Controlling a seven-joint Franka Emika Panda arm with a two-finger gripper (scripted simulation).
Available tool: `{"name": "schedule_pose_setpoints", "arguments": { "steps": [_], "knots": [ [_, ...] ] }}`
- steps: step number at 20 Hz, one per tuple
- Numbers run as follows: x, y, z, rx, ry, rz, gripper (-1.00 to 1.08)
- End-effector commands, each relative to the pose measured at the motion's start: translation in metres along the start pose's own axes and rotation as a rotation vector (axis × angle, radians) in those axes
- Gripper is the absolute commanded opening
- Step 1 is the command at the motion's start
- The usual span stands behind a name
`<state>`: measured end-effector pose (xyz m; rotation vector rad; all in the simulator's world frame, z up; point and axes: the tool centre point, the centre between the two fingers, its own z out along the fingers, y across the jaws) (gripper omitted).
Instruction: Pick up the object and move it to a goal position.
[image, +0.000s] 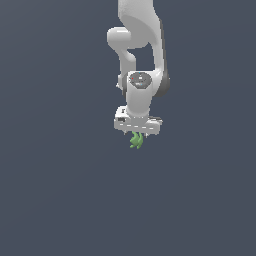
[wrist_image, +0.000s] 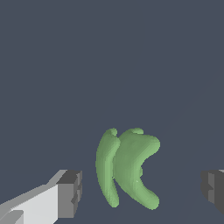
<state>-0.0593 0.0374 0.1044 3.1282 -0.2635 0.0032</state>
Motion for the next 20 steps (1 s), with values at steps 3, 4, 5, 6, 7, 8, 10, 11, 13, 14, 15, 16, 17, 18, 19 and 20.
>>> {"name": "schedule_pose_setpoints", "arguments": {
  "steps": [3,4,5,6,7,8,10,11,13,14,15,16,17,18,19,20],
  "knots": [
    [-0.01,-0.006,0.008,0.002,-0.002,0.016,1.0],
    [-0.011,-0.006,0.008,0.002,-0.002,0.017,1.0],
    [-0.011,-0.006,0.009,0.002,-0.002,0.018,1.0],
    [-0.01,-0.006,0.008,0.002,-0.003,0.014,1.0],
    [-0.01,-0.006,0.008,0.002,-0.003,0.014,1.0],
    [-0.01,-0.006,0.009,0.002,-0.003,0.014,1.0],
    [-0.01,-0.006,0.013,0.002,-0.003,0.014,1.0],
    [-0.01,-0.006,0.016,0.002,-0.003,0.015,1.0],
    [-0.011,-0.006,0.024,0.002,-0.003,0.015,1.0],
    [-0.011,-0.006,0.029,0.002,-0.003,0.016,1.0],
    [-0.011,-0.006,0.035,0.002,-0.003,0.016,1.0],
    [-0.012,-0.006,0.04,0.002,-0.002,0.017,1.0],
    [-0.012,-0.006,0.045,0.002,-0.002,0.017,1.0],
    [-0.012,-0.006,0.049,0.002,-0.002,0.017,1.0],
    [-0.012,-0.006,0.052,0.002,-0.002,0.017,1.0],
    [-0.012,-0.006,0.054,0.002,-0.002,0.018,1.0]
  ]
}}
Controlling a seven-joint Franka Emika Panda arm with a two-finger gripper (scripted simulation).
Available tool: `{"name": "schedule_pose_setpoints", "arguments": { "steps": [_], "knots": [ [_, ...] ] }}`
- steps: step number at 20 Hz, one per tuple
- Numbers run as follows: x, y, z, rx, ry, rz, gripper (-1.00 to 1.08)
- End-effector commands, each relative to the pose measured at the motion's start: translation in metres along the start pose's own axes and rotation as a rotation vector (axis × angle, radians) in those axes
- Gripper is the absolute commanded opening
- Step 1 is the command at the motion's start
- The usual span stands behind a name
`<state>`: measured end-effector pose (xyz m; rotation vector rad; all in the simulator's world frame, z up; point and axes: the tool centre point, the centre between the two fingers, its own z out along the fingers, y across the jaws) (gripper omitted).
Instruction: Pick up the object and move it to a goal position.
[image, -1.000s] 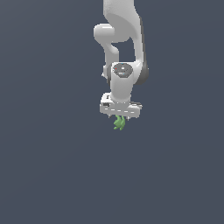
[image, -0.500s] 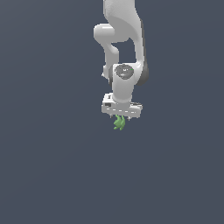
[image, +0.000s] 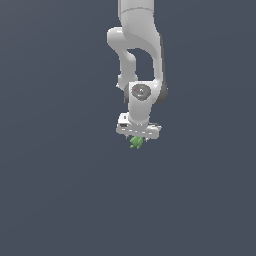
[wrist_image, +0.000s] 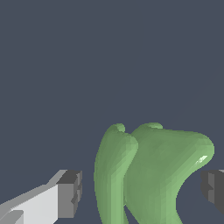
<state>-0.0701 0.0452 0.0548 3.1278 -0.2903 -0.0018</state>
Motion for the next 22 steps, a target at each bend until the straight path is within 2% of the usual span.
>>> {"name": "schedule_pose_setpoints", "arguments": {
  "steps": [1,4,5,16,19,22],
  "knots": [
    [0.0,0.0,0.007,0.0,0.001,0.001,1.0],
    [0.001,0.0,0.009,0.0,0.001,0.001,1.0],
    [0.001,0.0,0.009,0.0,0.001,0.001,-1.0],
    [0.001,-0.001,0.009,0.001,0.003,0.0,-1.0],
    [0.008,-0.004,0.003,0.006,0.024,-0.002,-1.0],
    [0.023,-0.009,-0.009,0.017,0.069,-0.005,-1.0]
  ]
}}
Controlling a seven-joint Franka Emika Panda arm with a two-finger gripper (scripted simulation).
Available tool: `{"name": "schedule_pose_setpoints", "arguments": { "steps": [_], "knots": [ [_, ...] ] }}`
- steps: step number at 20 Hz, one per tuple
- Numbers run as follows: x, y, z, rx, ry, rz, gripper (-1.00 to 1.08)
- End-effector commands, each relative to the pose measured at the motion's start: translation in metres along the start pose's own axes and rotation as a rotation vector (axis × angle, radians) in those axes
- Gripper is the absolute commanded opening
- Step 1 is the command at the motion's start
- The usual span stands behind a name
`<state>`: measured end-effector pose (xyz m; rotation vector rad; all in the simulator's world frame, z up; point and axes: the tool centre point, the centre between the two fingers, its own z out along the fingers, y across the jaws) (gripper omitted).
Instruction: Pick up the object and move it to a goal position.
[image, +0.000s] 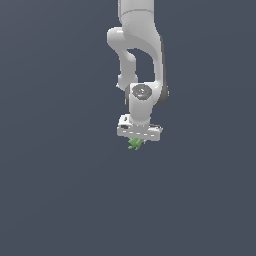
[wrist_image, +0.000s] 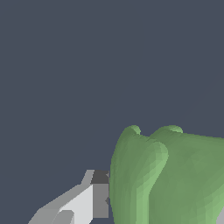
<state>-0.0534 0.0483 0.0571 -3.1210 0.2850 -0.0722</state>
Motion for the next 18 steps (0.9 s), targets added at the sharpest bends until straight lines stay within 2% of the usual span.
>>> {"name": "schedule_pose_setpoints", "arguments": {
  "steps": [1,4,8,14,18],
  "knots": [
    [0.015,-0.005,-0.011,0.011,0.043,-0.003,-1.0],
    [0.04,-0.015,-0.033,0.029,0.121,-0.008,-1.0],
    [0.08,-0.03,-0.076,0.063,0.26,-0.018,-1.0],
    [0.139,-0.057,-0.175,0.128,0.529,-0.036,-1.0],
    [0.161,-0.071,-0.246,0.17,0.701,-0.048,-1.0]
  ]
}}
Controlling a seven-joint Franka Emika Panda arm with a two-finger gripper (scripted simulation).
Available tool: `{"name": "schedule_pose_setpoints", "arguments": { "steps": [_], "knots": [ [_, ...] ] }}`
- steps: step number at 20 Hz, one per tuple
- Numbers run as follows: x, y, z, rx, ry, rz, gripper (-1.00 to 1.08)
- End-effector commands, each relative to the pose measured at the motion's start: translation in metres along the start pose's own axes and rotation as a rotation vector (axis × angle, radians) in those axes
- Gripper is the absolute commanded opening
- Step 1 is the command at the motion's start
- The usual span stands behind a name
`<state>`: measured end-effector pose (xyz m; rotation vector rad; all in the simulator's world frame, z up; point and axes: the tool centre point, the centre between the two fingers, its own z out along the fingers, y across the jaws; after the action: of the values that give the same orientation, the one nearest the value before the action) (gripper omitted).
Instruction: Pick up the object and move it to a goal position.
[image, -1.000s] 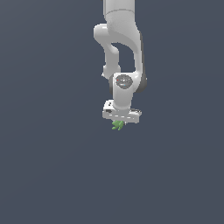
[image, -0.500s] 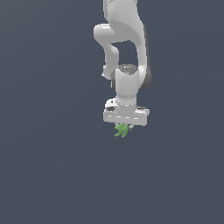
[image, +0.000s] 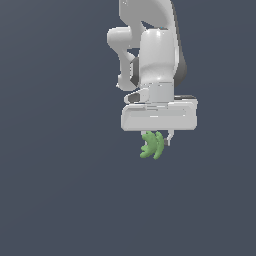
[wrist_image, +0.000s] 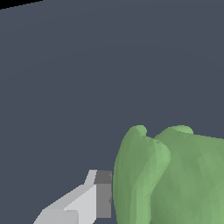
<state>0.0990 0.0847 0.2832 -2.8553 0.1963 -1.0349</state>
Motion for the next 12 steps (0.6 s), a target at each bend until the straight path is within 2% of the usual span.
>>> {"name": "schedule_pose_setpoints", "arguments": {
  "steps": [1,6,12],
  "knots": [
    [0.034,-0.012,-0.027,0.026,0.101,-0.007,-1.0],
    [0.076,-0.029,-0.072,0.063,0.248,-0.016,-1.0],
    [0.104,-0.041,-0.112,0.089,0.361,-0.023,-1.0]
  ]
}}
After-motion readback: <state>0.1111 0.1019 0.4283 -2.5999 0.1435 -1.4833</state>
